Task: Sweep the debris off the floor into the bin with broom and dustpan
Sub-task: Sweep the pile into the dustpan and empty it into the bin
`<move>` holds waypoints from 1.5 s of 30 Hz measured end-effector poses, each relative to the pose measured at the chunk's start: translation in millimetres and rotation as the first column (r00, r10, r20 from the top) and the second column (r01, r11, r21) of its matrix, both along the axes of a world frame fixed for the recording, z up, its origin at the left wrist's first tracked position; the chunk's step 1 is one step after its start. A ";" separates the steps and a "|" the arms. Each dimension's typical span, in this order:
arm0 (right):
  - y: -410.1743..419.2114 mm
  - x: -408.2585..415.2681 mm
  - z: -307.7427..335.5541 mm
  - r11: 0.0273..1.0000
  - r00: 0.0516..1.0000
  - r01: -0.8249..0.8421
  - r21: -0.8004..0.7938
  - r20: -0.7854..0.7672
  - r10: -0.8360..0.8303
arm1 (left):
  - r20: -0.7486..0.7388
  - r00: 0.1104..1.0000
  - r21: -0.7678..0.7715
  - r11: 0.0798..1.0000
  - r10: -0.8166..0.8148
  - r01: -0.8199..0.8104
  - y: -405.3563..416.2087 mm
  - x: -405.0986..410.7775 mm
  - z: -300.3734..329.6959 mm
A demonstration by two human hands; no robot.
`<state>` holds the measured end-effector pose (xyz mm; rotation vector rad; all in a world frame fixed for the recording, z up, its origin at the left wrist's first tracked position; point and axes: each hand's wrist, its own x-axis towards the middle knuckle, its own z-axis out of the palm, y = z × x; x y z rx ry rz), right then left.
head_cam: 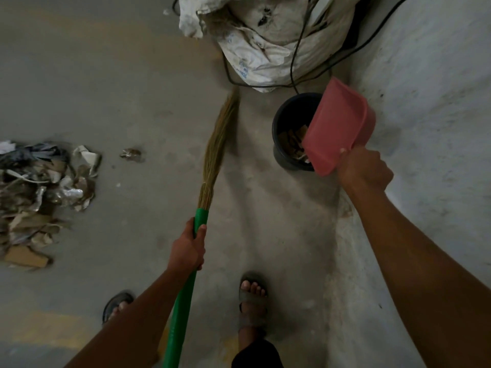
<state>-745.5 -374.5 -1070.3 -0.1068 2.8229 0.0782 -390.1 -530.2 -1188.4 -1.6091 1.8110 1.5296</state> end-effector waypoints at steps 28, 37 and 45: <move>-231.7 337.2 -60.2 0.940 0.962 -0.095 -0.327 0.212 0.171 | 0.080 0.934 -0.106 0.935 0.348 -0.339 -123.4 256.0 -12.5; -280.4 411.6 -79.3 0.940 0.903 -0.127 -0.317 0.355 0.242 | -0.015 0.898 -0.143 0.888 0.439 -0.437 -129.3 336.2 6.9; -311.7 459.6 -110.5 0.938 0.837 -0.088 -0.335 0.486 0.252 | -0.151 0.791 0.042 0.803 0.593 -0.594 -154.8 347.9 13.2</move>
